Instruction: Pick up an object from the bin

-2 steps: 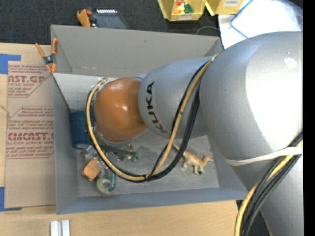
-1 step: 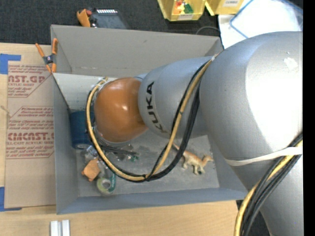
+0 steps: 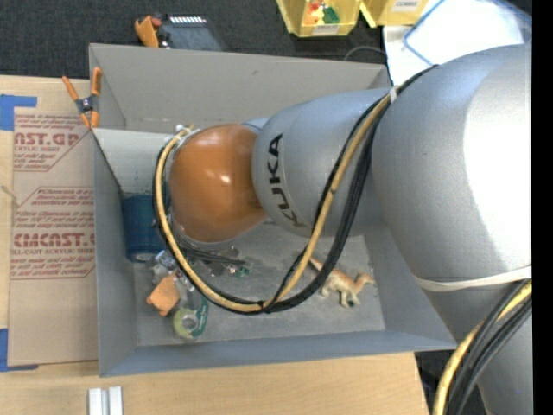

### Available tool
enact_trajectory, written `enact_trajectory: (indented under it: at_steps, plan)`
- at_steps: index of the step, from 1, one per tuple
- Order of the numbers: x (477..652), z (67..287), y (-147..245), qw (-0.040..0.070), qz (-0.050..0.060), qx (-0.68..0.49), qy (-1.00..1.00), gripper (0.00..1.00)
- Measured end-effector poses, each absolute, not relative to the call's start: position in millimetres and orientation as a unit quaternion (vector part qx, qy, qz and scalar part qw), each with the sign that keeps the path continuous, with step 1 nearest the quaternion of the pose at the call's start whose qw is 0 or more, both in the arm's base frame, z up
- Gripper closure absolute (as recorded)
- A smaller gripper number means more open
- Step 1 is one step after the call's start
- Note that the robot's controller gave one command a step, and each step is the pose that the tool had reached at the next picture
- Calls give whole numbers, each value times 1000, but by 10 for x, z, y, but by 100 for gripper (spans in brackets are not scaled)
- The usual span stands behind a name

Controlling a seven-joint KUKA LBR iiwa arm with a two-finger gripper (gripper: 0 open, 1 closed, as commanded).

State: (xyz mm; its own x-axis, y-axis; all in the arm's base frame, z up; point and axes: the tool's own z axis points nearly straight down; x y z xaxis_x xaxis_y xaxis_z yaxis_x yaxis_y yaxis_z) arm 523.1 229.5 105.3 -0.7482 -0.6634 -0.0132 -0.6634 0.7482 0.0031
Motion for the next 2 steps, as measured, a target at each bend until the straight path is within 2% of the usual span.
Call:
enact_trajectory:
  at_steps: [1, 2]
  plan:
    - [5225, 1439, 2299, 5, 4, -355, 935, 100]
    - [5232, 1693, 2308, 7, 4, -355, 935, 100]
